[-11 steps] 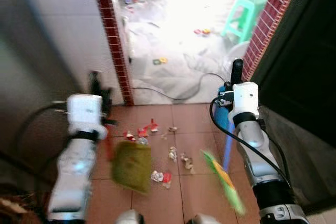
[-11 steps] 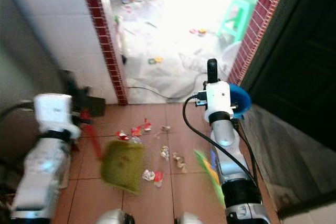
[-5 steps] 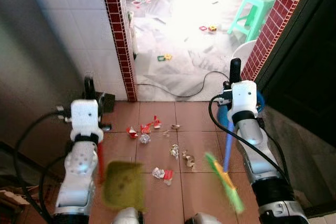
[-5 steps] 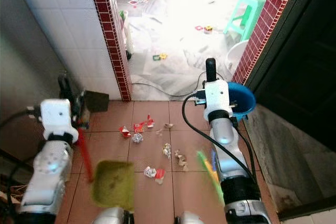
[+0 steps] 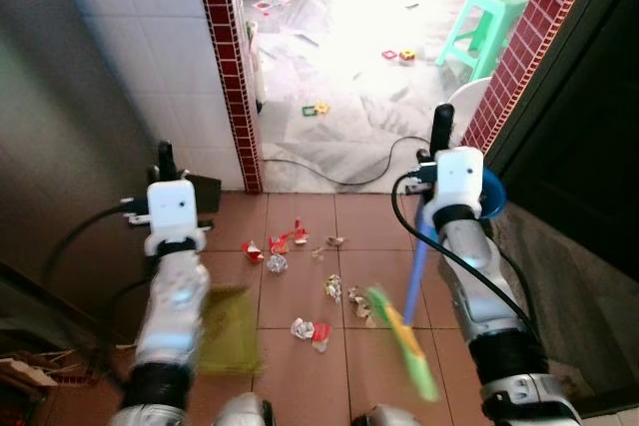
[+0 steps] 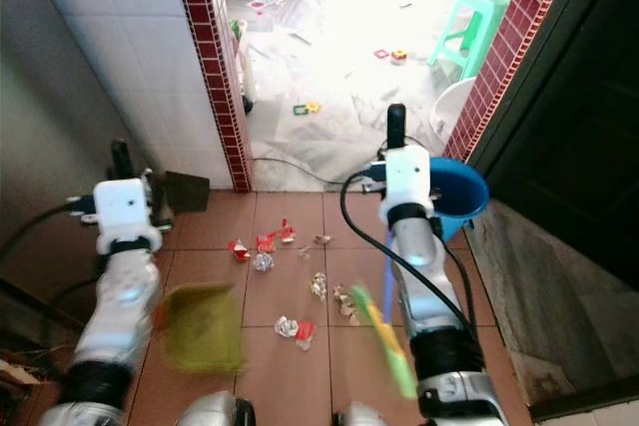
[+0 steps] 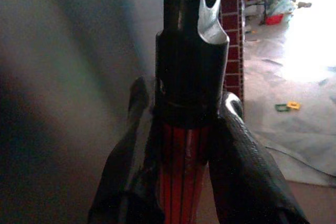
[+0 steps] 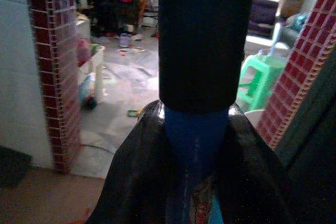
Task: Sweep floor
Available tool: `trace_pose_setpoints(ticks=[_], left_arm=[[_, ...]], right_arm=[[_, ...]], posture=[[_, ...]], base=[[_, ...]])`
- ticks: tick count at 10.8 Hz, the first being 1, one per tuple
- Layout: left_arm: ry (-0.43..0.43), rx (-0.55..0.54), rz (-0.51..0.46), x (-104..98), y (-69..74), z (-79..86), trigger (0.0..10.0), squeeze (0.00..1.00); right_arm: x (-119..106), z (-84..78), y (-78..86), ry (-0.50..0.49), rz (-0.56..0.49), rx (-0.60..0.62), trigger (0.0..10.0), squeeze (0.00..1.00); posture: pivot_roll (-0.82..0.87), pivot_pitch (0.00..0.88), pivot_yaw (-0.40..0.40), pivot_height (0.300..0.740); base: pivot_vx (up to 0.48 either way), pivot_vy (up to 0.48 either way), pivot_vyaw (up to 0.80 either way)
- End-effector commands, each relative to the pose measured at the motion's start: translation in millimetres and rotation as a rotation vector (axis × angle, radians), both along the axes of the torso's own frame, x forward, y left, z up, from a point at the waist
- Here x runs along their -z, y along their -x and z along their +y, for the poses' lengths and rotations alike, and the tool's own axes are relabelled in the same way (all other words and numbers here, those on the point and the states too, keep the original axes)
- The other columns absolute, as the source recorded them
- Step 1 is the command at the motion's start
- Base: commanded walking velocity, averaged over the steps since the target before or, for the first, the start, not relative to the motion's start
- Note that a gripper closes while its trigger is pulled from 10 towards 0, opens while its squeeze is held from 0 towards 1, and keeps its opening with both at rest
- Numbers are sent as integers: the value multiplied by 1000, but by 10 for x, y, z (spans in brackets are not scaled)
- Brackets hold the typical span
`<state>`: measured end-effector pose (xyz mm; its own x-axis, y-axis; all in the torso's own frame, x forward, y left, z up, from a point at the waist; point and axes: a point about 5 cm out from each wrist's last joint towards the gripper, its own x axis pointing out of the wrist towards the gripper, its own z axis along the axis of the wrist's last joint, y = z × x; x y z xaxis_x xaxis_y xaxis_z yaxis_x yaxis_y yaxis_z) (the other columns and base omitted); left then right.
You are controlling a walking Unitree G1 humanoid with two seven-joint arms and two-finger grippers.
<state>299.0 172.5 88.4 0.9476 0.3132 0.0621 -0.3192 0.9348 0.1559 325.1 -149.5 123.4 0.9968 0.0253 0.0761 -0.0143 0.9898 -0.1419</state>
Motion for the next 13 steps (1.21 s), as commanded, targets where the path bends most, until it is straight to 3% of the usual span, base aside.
trace_pose_setpoints(ticks=[1, 3, 6, 8, 10, 12, 13], left_arm=[[30, 36, -38, -63, -73, -102, 10000, 0], [57, 92, 41, 64, -131, -286, 10000, 0], [50, 122, 93, 139, -181, -360, 10000, 0], [74, 107, 96, 153, -188, -367, 10000, 0], [82, 101, 98, 164, -193, -370, 10000, 0], [84, 105, 98, 166, -194, -386, 10000, 0], [87, 105, 100, 171, -192, -387, 10000, 0]], right_arm=[[-144, 23, -49, -57, -37, -31, 10000, 0], [-152, 35, -64, -102, -24, -36, 10000, 0], [-135, 7, -91, -137, 4, -27, 10000, 0], [-159, 89, -128, -362, 84, -63, 10000, 0], [-376, 276, -180, -561, 93, -164, 10000, 0], [-565, 296, -204, -541, 26, -201, 10000, 0], [-679, 286, -197, -444, -34, -220, 10000, 0]], posture=[[-49, 56, 10, 740], [-52, 52, 10, 740], [-52, 47, 3, 740], [-53, 47, 3, 740], [-60, 47, 5, 740], [-59, 48, 4, 740], [-59, 48, 4, 740]], base=[[0, 0, 0], [0, 0, 0], [0, 0, 0], [0, 0, 0], [0, 0, 0], [0, 0, 0], [0, 0, 0]])
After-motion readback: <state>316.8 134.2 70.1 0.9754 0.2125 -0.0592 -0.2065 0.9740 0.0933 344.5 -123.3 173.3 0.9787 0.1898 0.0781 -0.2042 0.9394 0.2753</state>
